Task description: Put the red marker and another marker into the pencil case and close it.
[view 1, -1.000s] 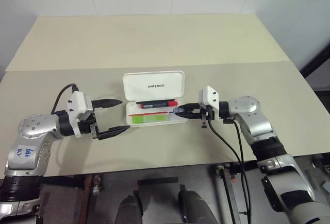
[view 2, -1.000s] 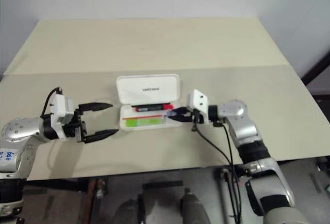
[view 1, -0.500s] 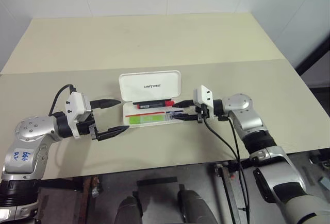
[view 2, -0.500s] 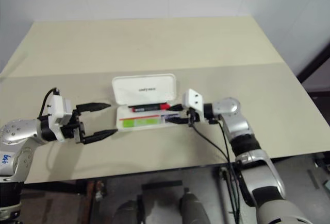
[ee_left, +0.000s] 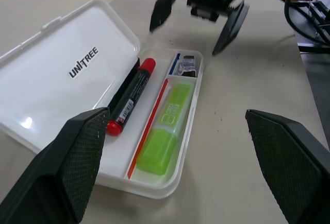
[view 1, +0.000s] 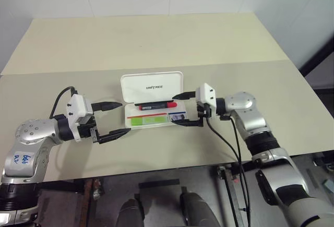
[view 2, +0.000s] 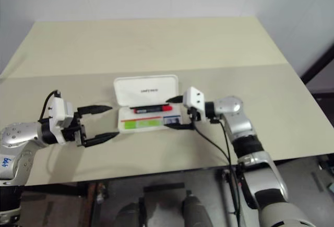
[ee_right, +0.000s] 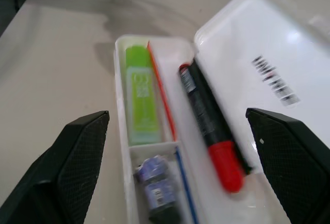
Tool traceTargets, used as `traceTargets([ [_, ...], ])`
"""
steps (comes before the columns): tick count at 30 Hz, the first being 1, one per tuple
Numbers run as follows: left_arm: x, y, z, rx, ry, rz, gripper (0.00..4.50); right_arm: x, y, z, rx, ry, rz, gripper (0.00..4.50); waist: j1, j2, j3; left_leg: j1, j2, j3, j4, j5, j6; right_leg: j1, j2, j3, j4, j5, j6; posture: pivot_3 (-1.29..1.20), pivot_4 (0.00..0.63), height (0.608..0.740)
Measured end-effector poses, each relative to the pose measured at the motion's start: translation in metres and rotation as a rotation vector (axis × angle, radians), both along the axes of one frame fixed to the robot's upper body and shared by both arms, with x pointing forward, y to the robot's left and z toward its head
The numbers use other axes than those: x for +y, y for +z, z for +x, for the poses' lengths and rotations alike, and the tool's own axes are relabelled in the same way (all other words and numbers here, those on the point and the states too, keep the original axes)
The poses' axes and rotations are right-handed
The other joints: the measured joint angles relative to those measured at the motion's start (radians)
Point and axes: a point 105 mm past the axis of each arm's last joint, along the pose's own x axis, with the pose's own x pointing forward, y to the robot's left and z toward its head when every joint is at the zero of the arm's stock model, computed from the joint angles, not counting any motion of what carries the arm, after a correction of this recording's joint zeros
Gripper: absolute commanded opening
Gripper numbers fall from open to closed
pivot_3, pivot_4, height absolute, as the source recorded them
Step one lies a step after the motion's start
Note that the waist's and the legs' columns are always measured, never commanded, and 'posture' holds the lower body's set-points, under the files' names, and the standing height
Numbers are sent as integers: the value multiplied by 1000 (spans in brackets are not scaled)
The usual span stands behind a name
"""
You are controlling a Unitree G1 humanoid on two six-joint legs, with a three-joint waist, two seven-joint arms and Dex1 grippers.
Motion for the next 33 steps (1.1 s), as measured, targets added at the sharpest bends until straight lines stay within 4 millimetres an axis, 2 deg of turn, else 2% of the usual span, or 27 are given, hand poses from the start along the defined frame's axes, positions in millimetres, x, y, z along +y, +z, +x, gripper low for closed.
traceTargets([
  [5,2,-2,-2,6,5,-6,4500,-31,4,-10,12,-71,32,4477,6,0,0,0,0,0,0,0,0,1,0,0,-1,0,0,0,150,740],
  [7,3,-1,-3,4,3,-12,4097,-50,5,-10,26,-132,51,4500,5,0,0,0,-1,0,0,0,0,1,0,0,-2,0,0,0,150,740],
  [8,4,-1,-3,2,2,-22,3867,-57,7,-11,17,-156,52,4500,5,0,0,0,-1,0,0,0,0,1,0,0,-2,0,0,0,150,740],
  [12,5,5,0,-41,7,-56,2477,-74,13,-13,-12,-217,58,4500,-1,0,0,1,0,0,0,0,0,1,0,0,-1,0,0,0,150,740],
  [19,6,10,7,-55,30,-150,138,-76,14,-15,-40,-248,73,4500,3,0,0,1,0,0,0,0,0,1,0,1,-2,0,0,0,150,740],
  [20,7,11,8,-63,46,-165,27,-75,15,-16,-47,-249,74,4500,3,0,0,1,0,0,-1,0,0,1,0,1,-2,0,0,0,150,740],
  [29,41,14,30,-145,337,-291,27,-76,14,-16,-49,-267,84,4500,4,0,0,1,0,0,1,0,0,1,0,1,-1,0,0,0,150,740],
  [33,57,6,45,-142,486,-268,27,-73,19,-16,-54,-248,93,4500,4,0,0,1,0,0,1,0,0,1,0,1,0,0,0,0,150,740],
])
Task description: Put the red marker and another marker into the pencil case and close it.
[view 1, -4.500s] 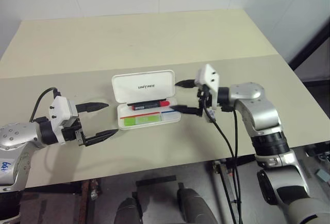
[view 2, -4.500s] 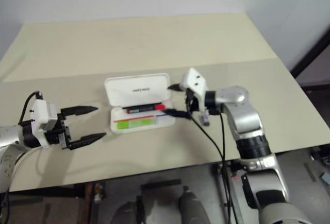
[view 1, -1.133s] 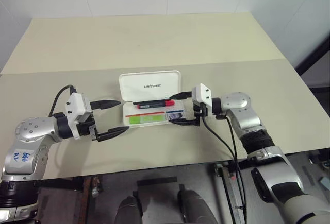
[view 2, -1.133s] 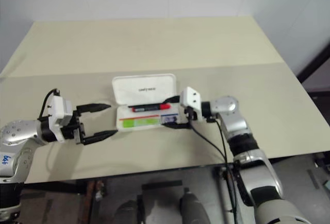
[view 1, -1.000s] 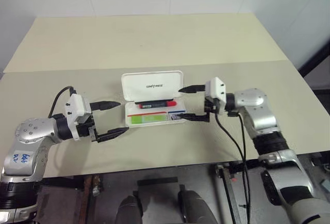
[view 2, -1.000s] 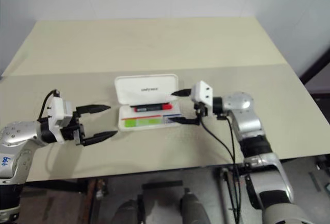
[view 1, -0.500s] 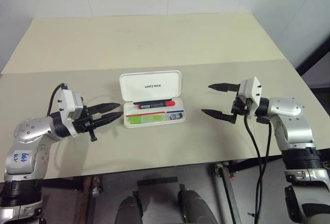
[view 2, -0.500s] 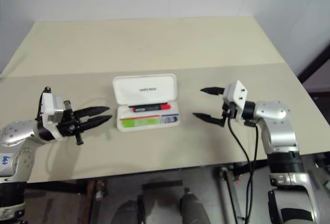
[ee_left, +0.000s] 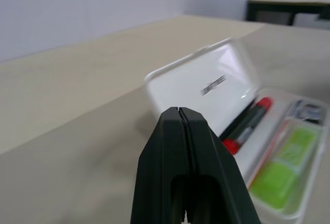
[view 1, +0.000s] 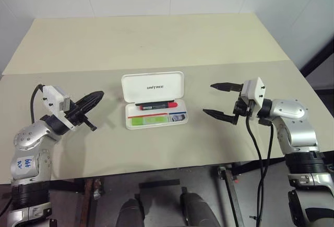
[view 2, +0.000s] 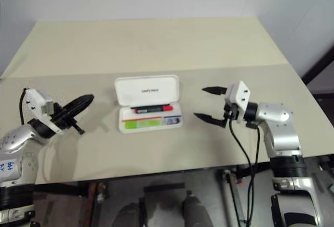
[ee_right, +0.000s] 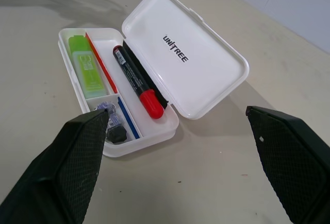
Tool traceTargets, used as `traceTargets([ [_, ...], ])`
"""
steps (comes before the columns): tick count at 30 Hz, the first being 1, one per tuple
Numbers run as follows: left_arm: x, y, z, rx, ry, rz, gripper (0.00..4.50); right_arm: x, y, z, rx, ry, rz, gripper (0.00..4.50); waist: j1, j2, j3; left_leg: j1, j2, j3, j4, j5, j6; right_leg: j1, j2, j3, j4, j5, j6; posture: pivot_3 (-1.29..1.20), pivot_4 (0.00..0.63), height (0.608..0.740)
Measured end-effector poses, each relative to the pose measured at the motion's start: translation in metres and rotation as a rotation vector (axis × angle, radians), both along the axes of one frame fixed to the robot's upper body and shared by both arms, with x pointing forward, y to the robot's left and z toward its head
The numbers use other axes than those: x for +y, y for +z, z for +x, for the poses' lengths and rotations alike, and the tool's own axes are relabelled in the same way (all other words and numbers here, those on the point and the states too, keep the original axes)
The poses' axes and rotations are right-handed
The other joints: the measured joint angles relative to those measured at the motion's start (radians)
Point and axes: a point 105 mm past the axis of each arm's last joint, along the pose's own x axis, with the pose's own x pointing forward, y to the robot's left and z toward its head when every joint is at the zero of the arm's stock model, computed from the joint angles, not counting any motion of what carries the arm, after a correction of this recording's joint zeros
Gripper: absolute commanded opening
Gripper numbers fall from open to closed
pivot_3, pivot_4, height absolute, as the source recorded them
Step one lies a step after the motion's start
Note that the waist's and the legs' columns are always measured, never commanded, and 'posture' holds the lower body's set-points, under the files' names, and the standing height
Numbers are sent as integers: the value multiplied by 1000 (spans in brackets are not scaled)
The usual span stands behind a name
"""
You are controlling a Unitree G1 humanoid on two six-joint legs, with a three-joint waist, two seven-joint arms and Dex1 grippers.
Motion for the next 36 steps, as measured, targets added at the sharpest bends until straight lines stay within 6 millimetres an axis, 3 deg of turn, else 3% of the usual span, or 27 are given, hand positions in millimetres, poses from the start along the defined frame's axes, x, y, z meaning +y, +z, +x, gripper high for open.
traceTargets([
  [4,8,-3,21,33,129,-82,27,3,5,1,-11,16,2,4500,2,0,0,0,0,0,1,0,0,0,0,0,1,0,0,0,150,740],
  [8,8,-23,43,133,207,-163,27,7,4,0,-3,29,6,4500,4,0,0,0,0,0,2,0,0,0,0,0,1,0,0,0,150,740],
  [11,-2,-30,54,179,196,-180,27,9,4,0,4,33,9,4500,4,0,0,0,0,0,2,0,0,0,0,0,2,0,0,0,150,740],
  [16,-32,-26,83,222,136,-188,27,16,6,-1,-8,48,21,4500,7,0,0,0,0,0,6,0,0,0,0,-1,4,0,1,0,150,740],
  [20,-42,-28,93,242,108,-161,27,18,5,-2,-8,53,27,4500,0,0,0,0,0,0,6,0,0,0,0,0,4,1,1,0,150,740],
  [25,-59,-30,92,236,26,-175,27,22,5,-5,-16,50,39,4500,4,0,0,-1,0,0,5,0,-1,0,0,0,4,1,1,0,150,740],
  [28,-70,-18,86,160,-72,-156,27,22,3,-7,-13,43,46,4500,6,0,0,-1,0,0,6,0,0,0,0,0,4,1,1,0,150,740],
  [32,-89,1,69,-7,-226,22,27,22,1,-7,-2,34,51,4500,10,0,0,-1,0,0,6,0,-1,0,0,0,4,1,1,0,150,740],
  [36,-110,-14,52,-9,-385,181,27,25,2,-7,-9,34,59,4500,20,0,0,-1,0,0,7,0,0,0,0,0,4,1,1,0,150,740],
])
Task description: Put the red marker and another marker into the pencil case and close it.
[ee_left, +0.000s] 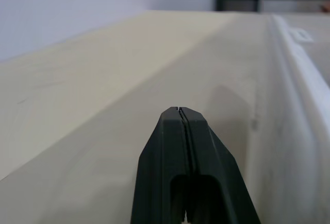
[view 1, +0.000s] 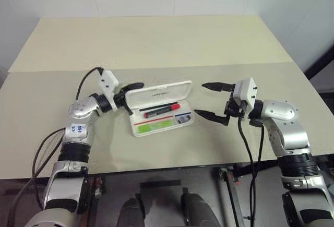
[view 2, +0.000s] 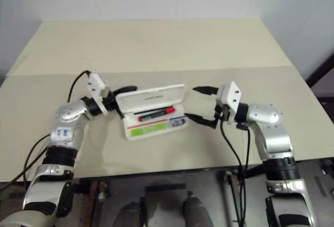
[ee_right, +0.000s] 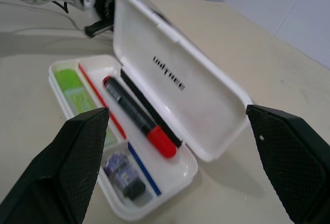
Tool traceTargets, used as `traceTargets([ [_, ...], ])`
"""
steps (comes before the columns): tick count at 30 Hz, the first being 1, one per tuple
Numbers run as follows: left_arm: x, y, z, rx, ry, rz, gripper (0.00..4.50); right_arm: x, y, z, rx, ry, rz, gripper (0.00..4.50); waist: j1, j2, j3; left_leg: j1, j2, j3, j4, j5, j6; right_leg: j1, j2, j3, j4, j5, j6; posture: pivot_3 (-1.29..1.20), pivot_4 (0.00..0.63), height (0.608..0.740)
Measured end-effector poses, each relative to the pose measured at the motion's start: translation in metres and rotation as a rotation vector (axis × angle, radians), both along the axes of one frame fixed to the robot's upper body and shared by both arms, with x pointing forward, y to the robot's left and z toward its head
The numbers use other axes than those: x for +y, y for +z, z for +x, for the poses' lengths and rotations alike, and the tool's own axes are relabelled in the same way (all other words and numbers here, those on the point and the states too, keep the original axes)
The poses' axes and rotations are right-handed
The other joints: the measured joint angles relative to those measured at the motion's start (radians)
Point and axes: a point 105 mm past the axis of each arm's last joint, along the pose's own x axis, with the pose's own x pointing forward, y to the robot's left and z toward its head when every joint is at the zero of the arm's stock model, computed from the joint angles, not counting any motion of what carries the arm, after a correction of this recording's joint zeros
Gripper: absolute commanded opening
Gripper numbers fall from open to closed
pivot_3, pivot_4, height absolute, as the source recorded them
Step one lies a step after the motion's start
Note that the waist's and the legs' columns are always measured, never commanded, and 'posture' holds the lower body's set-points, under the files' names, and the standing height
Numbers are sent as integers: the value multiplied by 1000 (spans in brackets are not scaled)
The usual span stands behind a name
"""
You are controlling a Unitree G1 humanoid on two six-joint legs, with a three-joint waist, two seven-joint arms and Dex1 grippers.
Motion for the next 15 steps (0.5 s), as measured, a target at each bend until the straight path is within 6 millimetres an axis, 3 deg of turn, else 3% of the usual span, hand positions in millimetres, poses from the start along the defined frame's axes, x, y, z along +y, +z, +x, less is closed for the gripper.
traceTargets([
  [4,-10,-18,-12,41,-100,106,27,2,-1,0,4,2,9,4500,7,0,0,0,0,0,0,0,0,0,0,0,0,0,0,0,150,740],
  [9,-11,-20,-21,45,-164,233,27,2,0,1,3,-6,13,4500,8,0,0,0,0,0,0,0,1,0,0,0,0,0,0,0,150,740],
  [15,-26,-26,-33,67,-250,334,27,2,0,2,1,-16,18,4500,9,0,0,0,0,0,0,0,1,0,0,0,0,0,0,0,150,740],
])
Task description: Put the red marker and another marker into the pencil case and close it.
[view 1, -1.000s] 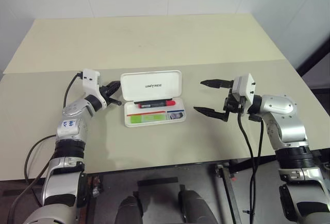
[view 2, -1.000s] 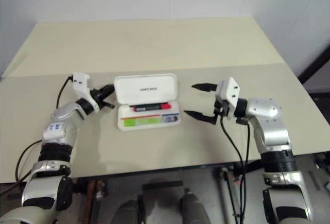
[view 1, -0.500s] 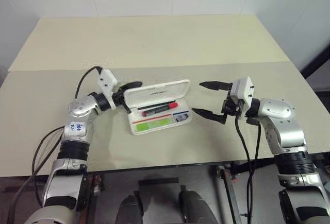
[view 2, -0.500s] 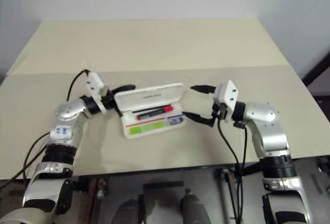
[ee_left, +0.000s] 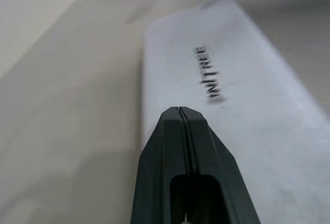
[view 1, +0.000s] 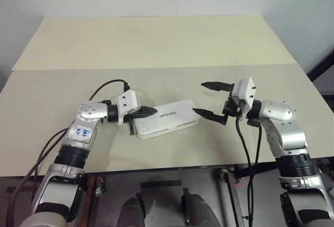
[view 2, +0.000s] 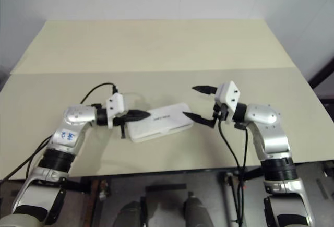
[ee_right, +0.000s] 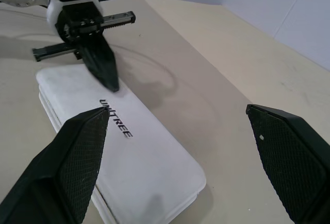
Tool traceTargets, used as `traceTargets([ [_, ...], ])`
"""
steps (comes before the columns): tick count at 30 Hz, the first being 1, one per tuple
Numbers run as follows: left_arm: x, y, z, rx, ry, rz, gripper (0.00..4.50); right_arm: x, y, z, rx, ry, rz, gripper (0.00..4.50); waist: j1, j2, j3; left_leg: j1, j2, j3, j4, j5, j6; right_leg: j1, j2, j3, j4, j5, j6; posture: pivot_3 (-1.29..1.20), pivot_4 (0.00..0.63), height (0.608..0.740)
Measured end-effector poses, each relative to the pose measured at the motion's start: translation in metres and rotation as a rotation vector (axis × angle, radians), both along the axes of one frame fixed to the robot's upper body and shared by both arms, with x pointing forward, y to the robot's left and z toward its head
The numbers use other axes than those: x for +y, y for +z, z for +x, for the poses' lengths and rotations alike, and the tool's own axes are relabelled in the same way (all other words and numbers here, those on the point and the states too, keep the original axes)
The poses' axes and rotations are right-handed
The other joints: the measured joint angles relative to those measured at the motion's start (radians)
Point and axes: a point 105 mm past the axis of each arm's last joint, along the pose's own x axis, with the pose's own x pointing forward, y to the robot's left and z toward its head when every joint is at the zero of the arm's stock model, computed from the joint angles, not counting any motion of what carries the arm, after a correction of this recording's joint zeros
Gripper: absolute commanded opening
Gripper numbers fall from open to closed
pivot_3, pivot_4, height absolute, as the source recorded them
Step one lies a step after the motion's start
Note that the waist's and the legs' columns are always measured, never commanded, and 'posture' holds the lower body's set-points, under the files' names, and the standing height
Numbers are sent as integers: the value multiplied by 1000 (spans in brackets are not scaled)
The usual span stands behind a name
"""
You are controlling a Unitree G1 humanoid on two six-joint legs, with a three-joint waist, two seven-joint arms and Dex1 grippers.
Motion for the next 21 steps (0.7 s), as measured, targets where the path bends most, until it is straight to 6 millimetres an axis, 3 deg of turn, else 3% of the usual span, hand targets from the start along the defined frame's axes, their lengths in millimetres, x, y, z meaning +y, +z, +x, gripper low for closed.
traceTargets([
  [7,-20,-3,-3,1,-11,67,27,2,2,-2,-14,-13,10,4500,2,0,0,0,0,0,1,0,0,1,0,0,0,0,0,0,150,740],
  [14,-26,-4,-4,6,-7,107,27,3,1,-6,-16,-29,20,4500,1,0,0,1,0,0,2,0,0,2,0,1,0,0,0,0,150,740],
  [21,-35,-2,-11,101,27,-88,27,4,-3,-10,-6,-40,41,4500,2,0,0,0,0,-1,2,0,0,1,0,1,0,0,0,0,150,740],
])
